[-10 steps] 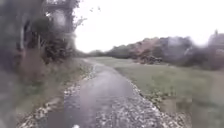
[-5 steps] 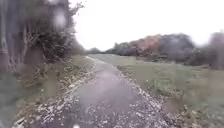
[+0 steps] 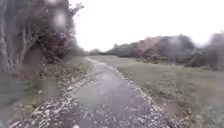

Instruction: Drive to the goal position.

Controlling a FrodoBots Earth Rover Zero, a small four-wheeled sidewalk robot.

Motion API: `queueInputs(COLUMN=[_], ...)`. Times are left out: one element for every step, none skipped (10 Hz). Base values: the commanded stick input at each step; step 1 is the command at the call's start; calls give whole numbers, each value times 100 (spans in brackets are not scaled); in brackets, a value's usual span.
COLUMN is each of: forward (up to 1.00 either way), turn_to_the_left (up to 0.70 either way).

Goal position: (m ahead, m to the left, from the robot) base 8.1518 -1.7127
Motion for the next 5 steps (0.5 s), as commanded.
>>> queueInputs(forward=[100,100,100,100,100], turn_to_the_left=[0,0,0,0,0])
